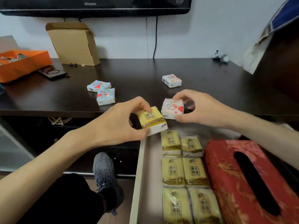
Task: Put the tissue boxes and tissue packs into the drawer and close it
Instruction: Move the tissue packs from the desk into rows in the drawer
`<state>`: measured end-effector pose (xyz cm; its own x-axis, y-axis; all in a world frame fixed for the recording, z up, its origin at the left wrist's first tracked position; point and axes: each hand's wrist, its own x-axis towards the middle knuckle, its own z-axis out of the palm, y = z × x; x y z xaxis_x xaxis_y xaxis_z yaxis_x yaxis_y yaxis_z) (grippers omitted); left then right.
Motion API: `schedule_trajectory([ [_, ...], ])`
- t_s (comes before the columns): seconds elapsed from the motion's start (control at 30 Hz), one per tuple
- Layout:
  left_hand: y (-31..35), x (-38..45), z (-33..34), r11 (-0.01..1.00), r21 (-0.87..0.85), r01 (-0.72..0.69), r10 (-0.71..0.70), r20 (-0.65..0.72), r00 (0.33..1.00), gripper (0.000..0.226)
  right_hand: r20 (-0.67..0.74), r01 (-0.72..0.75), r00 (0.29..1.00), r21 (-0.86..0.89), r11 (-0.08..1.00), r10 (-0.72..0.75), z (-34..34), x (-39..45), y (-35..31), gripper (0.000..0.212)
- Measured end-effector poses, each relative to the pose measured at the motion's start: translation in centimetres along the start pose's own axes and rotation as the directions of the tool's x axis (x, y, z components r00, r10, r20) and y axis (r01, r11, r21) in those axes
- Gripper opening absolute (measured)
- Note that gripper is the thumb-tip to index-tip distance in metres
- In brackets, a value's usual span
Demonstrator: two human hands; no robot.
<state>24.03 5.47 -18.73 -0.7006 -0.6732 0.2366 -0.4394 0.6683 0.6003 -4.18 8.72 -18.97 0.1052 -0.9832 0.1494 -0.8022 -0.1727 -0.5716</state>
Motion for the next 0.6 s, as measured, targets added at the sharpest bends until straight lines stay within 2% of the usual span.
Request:
schedule_trajectory([
  [0.2,2.2,-0.7,4.4,0.976,0.160,-0.145,0.104,0.239,0.965,0.052,0.090,-0.031,0.995,-0.038,0.999,0.034,-1.4,-8.3,0.6,0.054],
  [0.33,2.3,-1.1,6.3,0.931,0.278,-0.236,0.133,0.342,0.930,0.055,0.179,-0.020,0.982,-0.232,0.972,0.063,-0.4,-11.5,0.8,0.050],
  [0.4,2.4,-1.0,6.9,0.911,0.317,-0.262,0.133,0.376,0.917,0.056,0.195,0.042,0.981,-0.302,0.952,0.019,0.4,-11.9,0.9,0.042],
  [0.47,2.3,-0.9,7.3,0.894,0.348,-0.282,0.134,0.393,0.910,0.058,0.224,0.091,0.974,-0.298,0.950,-0.023,1.0,-11.9,0.9,0.036],
  [0.6,2.0,-0.7,7.9,0.858,0.391,-0.332,0.182,0.373,0.910,0.060,0.283,0.133,0.958,-0.334,0.933,-0.035,1.7,-11.6,0.9,0.030],
])
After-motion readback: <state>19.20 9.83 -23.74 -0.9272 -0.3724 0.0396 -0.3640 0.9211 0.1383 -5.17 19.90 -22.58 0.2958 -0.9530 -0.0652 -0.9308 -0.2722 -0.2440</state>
